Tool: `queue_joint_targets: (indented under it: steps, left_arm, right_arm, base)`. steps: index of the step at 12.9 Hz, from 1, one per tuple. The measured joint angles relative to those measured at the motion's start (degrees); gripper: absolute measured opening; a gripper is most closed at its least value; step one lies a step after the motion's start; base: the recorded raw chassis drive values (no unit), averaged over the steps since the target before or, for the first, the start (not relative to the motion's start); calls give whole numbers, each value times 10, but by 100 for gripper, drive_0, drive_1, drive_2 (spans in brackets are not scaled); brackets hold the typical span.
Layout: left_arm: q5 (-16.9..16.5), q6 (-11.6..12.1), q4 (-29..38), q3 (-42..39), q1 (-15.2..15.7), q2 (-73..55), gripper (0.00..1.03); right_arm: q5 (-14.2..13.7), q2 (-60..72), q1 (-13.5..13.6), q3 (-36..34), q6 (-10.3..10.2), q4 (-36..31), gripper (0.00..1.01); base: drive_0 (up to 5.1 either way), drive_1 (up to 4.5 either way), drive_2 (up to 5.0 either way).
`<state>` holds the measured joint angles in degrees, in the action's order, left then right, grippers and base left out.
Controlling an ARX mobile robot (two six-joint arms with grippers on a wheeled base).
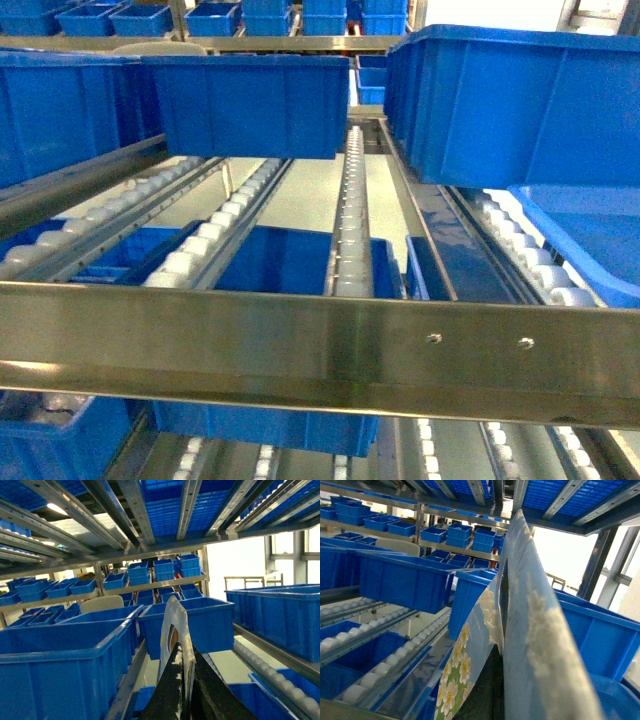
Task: Move flower gift bag to table near conveyor
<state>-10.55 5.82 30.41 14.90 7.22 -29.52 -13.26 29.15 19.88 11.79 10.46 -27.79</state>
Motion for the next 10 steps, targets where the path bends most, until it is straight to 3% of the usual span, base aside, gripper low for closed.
queue_joint_targets:
  steps: [10]
  left_arm:
    - [0, 0, 0, 0, 0, 1, 2]
  right_arm:
    - [0, 0, 0, 0, 0, 1, 2]
  base:
    - [-468, 92, 380]
